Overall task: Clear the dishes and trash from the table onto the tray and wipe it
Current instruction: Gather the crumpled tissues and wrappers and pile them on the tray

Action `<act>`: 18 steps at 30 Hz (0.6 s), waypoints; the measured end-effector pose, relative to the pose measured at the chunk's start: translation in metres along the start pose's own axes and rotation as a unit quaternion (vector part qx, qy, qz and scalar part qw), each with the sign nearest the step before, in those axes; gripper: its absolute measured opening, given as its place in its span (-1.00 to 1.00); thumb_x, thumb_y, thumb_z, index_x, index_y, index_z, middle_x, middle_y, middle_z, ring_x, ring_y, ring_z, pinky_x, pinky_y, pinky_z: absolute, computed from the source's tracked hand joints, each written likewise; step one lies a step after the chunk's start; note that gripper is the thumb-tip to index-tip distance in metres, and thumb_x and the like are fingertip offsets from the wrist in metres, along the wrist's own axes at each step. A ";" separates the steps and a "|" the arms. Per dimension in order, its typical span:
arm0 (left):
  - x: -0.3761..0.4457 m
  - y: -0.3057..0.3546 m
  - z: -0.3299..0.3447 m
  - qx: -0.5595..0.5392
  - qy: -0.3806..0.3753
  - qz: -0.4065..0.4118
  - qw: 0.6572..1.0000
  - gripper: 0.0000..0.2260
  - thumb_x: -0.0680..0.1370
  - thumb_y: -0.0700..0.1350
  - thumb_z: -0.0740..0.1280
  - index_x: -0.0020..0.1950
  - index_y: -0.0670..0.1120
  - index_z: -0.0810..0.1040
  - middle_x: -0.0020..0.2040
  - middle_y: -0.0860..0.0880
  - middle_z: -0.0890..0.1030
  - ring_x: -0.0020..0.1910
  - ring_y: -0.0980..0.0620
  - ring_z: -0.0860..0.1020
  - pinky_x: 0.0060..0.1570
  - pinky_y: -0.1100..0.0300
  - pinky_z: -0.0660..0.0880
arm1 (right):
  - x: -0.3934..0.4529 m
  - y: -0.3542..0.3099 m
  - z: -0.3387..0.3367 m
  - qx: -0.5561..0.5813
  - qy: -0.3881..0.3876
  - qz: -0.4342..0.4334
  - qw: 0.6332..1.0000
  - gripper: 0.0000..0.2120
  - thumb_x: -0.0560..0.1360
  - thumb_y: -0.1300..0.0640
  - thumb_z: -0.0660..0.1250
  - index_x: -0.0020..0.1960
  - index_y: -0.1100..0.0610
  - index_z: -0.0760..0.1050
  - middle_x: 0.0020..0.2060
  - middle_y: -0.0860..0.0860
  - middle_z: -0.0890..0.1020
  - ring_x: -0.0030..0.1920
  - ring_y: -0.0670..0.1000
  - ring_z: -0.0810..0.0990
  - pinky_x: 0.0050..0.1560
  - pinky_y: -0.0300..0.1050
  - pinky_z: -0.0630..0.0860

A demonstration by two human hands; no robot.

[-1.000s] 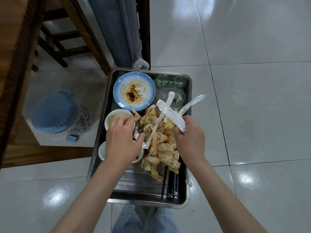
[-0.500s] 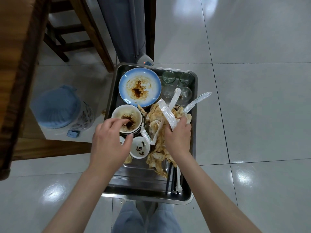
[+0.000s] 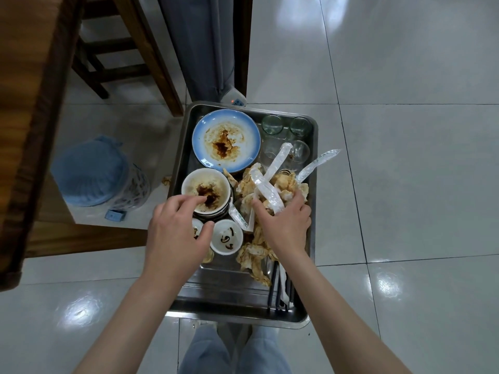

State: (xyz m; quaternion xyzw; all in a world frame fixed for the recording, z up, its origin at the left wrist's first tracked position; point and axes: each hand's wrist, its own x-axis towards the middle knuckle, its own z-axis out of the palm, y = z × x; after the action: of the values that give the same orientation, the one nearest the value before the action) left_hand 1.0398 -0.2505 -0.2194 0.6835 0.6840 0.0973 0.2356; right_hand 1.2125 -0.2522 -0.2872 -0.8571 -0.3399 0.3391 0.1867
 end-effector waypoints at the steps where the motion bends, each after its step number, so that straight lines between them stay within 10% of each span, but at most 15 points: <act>1: 0.000 0.000 0.000 0.000 -0.001 -0.001 1.000 -0.62 0.47 -0.06 0.38 0.29 -0.03 0.48 0.19 -0.02 0.48 0.20 -0.02 0.35 0.15 0.13 0.28 | -0.001 0.000 0.000 -0.006 0.006 0.002 1.000 -0.06 0.27 -0.42 0.29 0.44 0.01 -0.01 0.35 0.15 0.21 0.33 0.18 0.19 0.21 0.12 0.31; 18: 0.003 0.001 0.006 -0.002 0.001 0.012 1.000 -0.62 0.47 -0.03 0.37 0.29 0.00 0.48 0.21 -0.01 0.46 0.23 -0.01 0.32 0.19 0.08 0.29 | -0.005 -0.001 -0.016 -0.054 0.131 -0.025 0.990 -0.61 0.43 -0.21 0.32 0.00 0.10 0.42 -0.13 -0.02 0.46 -0.18 0.01 0.48 -0.32 -0.18 0.32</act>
State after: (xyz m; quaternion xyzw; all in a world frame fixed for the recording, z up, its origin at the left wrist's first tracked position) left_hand 1.0438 -0.2487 -0.2248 0.6914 0.6754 0.1024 0.2353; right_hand 1.2205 -0.2562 -0.2733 -0.8941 -0.3515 0.2008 0.1916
